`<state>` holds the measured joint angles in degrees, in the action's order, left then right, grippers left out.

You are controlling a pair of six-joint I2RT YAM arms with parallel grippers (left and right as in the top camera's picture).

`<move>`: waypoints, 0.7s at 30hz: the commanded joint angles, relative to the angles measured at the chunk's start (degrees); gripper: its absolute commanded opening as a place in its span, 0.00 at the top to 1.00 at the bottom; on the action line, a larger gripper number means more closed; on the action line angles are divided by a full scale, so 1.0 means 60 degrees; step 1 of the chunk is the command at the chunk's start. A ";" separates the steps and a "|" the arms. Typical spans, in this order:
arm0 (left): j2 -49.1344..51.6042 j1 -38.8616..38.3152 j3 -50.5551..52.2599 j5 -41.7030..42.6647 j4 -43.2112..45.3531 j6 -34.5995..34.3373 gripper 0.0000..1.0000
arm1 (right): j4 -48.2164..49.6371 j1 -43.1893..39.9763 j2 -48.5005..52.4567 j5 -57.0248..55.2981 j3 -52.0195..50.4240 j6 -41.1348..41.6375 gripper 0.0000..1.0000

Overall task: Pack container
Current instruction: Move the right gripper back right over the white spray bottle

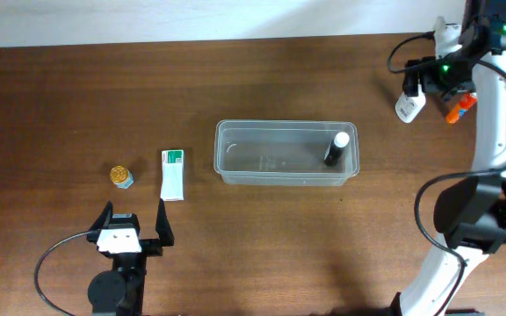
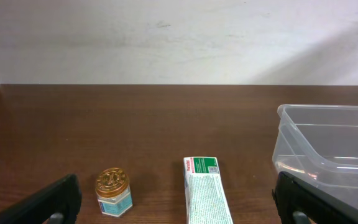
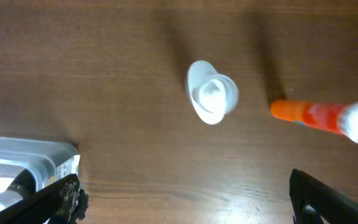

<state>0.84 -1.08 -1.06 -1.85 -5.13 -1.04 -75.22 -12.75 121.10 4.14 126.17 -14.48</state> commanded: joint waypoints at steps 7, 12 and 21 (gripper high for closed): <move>-0.0084 0.0066 0.0036 0.0135 -0.0015 0.0113 0.01 | 0.0379 0.0058 0.1355 -0.0641 0.0124 -0.0259 0.02; -0.0084 0.0066 0.0036 0.0135 -0.0015 0.0113 0.01 | 0.0725 0.0058 0.1596 -0.0623 0.0124 -0.0302 0.02; -0.0084 0.0066 0.0036 0.0135 -0.0015 0.0113 0.01 | 0.1089 0.0055 0.2033 -0.0441 0.0124 -0.0973 0.02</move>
<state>0.84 -1.08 -1.06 -1.85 -5.13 -1.04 -68.84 -12.64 131.55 1.37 126.21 -17.98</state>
